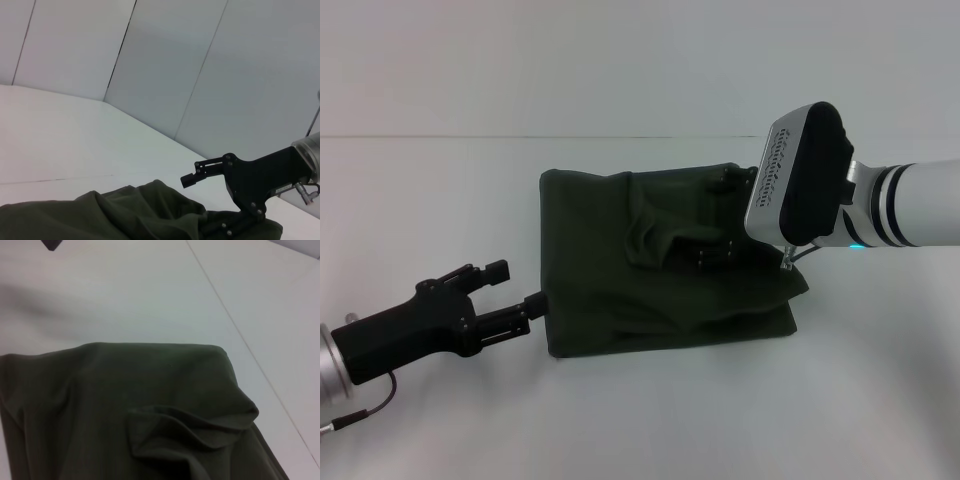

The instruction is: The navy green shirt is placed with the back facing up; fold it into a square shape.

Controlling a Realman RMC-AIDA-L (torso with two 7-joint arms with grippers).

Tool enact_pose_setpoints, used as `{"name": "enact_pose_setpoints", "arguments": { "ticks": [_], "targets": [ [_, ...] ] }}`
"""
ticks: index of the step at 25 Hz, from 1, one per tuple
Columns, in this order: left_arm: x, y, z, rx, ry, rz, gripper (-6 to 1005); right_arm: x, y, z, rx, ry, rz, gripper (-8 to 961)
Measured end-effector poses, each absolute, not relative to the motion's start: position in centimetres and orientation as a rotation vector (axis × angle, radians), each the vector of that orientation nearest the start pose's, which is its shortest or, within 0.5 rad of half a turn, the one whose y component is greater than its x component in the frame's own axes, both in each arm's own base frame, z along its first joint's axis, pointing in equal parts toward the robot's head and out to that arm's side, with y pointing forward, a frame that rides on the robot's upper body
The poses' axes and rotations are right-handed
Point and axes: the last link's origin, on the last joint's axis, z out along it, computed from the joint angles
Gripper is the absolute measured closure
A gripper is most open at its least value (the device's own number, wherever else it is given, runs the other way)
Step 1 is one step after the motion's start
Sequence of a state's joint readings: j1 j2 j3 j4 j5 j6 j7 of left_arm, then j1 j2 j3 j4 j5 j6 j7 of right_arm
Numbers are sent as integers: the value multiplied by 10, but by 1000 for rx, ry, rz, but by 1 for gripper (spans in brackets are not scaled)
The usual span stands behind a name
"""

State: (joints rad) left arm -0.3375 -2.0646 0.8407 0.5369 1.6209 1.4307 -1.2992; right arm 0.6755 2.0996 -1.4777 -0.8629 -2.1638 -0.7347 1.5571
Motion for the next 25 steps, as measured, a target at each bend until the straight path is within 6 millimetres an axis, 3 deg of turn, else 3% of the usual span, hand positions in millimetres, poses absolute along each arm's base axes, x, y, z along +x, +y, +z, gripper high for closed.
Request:
{"name": "enact_pose_setpoints", "arguments": {
  "ticks": [8, 25],
  "targets": [
    [-307, 297, -4, -2409, -841, -888, 111, 182, 421, -71, -2580, -104, -154, 72],
    [-309, 297, -2, -2388, -845, -886, 112, 175, 421, -79, -2601, -79, -197, 395]
  ]
}}
